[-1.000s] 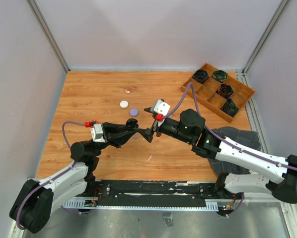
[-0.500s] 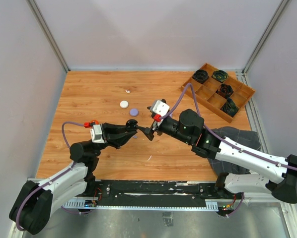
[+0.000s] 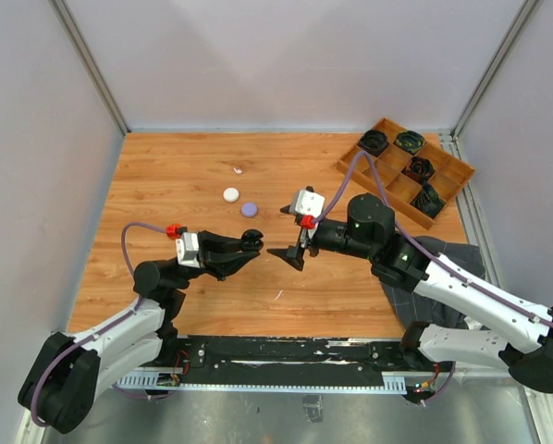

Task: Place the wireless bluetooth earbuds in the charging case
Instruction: Adjust the earbud with the charging case, then close the charging case.

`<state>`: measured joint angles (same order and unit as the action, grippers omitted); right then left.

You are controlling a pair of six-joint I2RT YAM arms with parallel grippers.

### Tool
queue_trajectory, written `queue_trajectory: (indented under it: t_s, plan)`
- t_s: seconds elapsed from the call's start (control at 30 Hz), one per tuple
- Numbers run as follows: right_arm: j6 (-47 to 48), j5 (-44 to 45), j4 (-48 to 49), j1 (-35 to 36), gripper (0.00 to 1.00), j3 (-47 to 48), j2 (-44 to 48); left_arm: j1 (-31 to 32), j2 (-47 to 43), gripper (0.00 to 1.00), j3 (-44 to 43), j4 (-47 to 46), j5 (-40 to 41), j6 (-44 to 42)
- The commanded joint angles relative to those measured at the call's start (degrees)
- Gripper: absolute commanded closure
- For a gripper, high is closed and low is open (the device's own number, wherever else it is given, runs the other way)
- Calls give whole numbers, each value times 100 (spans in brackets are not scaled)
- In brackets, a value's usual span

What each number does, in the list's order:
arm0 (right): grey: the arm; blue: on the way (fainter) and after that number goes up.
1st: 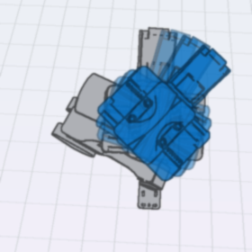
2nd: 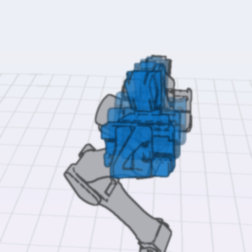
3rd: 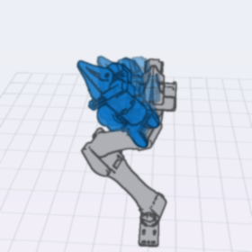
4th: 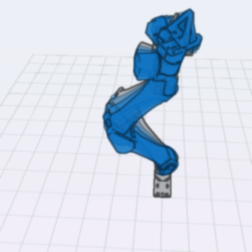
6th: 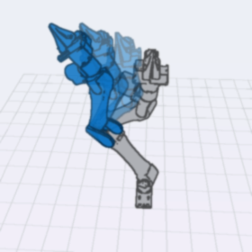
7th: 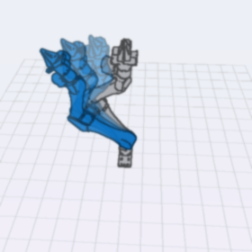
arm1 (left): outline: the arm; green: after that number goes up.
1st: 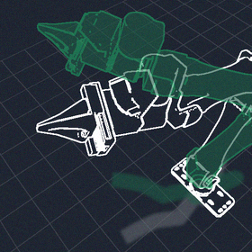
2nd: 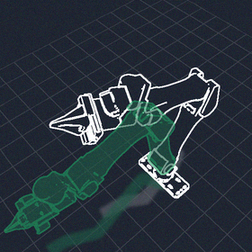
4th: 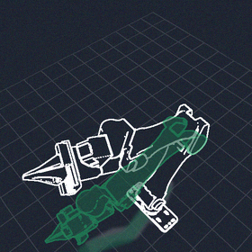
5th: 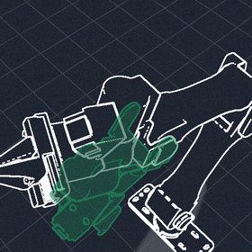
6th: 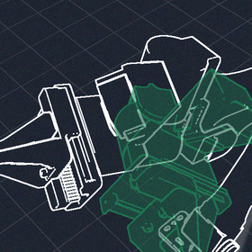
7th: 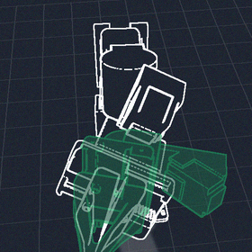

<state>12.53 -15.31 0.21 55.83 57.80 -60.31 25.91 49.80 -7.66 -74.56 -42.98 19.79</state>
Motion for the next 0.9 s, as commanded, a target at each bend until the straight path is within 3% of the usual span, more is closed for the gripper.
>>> queue_trajectory:
  t_s: [0.0, 0.5, 0.87]
  plan:
    - [130, -1145, -541, -73, 10, 381, -106, 2, 111, 100, -278, -27, -353, -72]
    - [-79, -1944, -636, -73, 8, 728, -802, 3, 562, 100, -430, -655, -672, 366]
    - [1, -1964, -786, -73, 10, 673, -614, 2, 538, 100, -731, 1033, 208, 286]
